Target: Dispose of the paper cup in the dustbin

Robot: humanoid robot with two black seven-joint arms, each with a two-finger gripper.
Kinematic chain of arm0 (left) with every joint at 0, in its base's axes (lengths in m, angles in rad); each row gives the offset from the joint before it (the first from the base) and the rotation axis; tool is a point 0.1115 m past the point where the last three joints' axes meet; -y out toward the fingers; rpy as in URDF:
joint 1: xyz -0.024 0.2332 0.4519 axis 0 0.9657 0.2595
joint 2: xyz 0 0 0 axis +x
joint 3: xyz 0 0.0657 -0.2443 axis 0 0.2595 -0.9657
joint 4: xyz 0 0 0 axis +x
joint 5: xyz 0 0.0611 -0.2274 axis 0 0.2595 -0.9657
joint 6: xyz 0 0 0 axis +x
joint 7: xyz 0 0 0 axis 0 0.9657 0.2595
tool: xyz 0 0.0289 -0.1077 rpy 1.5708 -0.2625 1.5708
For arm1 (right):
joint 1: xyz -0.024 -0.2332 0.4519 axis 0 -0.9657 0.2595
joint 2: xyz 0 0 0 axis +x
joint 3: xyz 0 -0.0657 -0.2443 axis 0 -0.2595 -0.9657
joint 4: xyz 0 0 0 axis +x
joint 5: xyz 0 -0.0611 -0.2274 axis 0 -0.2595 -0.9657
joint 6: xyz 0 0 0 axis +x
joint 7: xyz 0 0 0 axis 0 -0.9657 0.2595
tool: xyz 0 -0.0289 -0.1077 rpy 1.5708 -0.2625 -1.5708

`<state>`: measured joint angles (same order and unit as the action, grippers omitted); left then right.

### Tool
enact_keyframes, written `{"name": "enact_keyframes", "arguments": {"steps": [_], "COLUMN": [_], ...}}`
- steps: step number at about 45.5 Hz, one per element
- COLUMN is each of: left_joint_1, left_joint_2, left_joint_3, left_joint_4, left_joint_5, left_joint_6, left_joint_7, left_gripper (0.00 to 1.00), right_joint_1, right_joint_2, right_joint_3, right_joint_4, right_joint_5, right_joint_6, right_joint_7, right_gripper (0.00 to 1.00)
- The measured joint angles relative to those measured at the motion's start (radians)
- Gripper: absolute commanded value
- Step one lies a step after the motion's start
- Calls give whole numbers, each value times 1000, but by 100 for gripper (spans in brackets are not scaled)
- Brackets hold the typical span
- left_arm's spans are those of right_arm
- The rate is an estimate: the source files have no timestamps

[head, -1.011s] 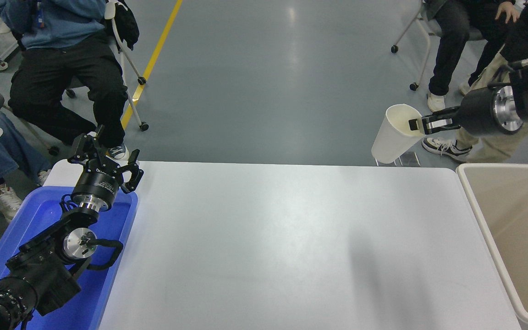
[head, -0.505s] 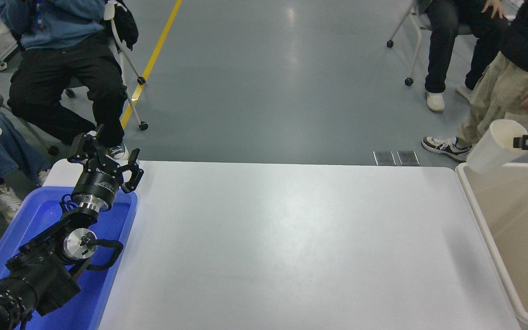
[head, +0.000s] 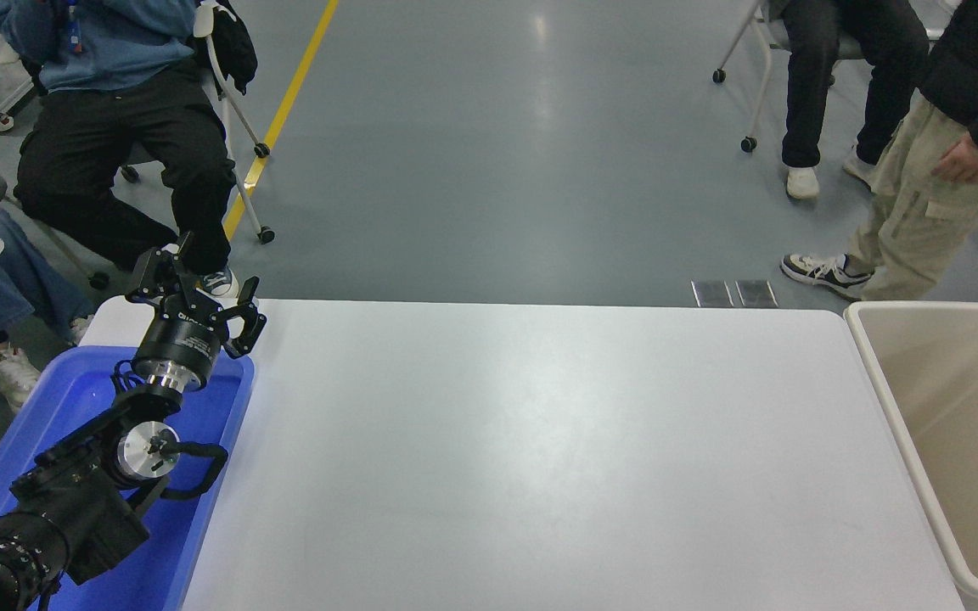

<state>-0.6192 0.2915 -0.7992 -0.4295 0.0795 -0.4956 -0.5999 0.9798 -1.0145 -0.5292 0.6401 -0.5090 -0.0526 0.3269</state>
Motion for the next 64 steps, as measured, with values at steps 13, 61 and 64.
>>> {"name": "enact_keyframes", "arguments": {"steps": [13, 61, 64], "left_joint_1": [0, 0, 0], "left_joint_2": [0, 0, 0], "left_joint_3": [0, 0, 0], "left_joint_4": [0, 0, 0], "left_joint_5": [0, 0, 0], "left_joint_6": [0, 0, 0], "left_joint_7": [-1, 0, 0], "left_gripper": [100, 100, 100], "right_joint_1": [-171, -323, -324], "right_joint_2": [116, 376, 378], "right_joint_3": [71, 225, 238], "right_joint_4": [-173, -557, -558], "right_joint_5": [145, 202, 202], "right_joint_6": [-46, 0, 0], "right_joint_7": [-3, -9, -8], "right_gripper": [0, 99, 99]}}
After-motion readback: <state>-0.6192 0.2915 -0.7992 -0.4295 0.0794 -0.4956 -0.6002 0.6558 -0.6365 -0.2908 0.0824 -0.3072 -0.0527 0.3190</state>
